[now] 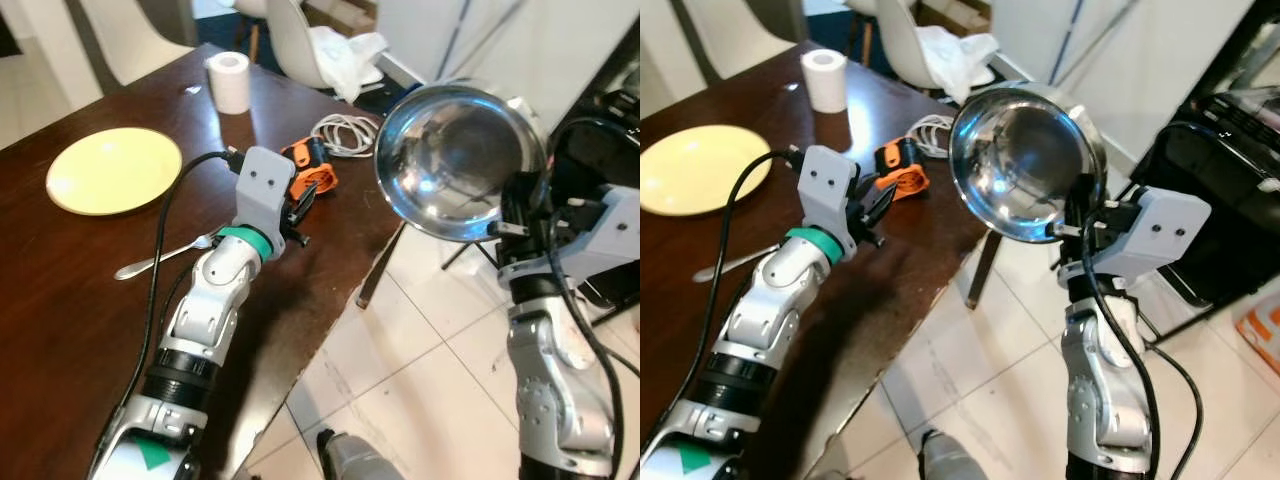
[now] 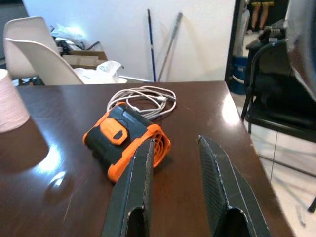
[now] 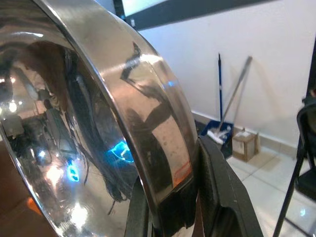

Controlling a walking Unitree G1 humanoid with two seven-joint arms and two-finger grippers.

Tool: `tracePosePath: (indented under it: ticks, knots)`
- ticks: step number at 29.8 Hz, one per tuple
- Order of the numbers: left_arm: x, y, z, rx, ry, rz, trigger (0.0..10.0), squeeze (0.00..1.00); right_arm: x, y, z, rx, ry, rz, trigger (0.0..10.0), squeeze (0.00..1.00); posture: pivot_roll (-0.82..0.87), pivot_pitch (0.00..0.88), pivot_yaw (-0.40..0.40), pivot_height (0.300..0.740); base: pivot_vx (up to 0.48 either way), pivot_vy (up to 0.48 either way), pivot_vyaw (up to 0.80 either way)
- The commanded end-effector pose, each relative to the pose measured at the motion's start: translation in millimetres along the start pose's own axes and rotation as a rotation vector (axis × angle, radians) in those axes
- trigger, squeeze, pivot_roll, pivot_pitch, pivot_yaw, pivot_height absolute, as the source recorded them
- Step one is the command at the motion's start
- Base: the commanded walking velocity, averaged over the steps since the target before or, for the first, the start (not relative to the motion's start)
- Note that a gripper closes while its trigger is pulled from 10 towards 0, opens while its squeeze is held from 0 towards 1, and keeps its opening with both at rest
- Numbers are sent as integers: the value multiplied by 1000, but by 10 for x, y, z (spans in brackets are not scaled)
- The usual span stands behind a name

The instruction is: Setting the table

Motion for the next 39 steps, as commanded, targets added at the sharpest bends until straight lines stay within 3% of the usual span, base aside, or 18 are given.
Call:
tracePosePath:
  ticks: [1, 39]
  knots:
    - [-65, 34, 3, -6, -19, -7, 10000, 0, 46, 44, -6, -15, 17, -3, 10000, 0, -58, 0, 47, 740, 0, 0, -800]
    - [-55, 77, 34, -19, -15, -11, 10000, 0, 23, 45, -2, -21, 10, -10, 10000, 0, -59, 0, 48, 740, 0, 0, -800]
Point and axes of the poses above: a point about 5 cm out from each wrist's last joint towards the gripper, its own z axis pointing out of the wrist towards the gripper, its own x axis along the axis of the wrist's last joint, y = z × x, the point moved 6 cm from there along z, pointing out of the wrist towards the gripper, and after that the axes turned 6 degrees about -z, right-handed, at the moved point
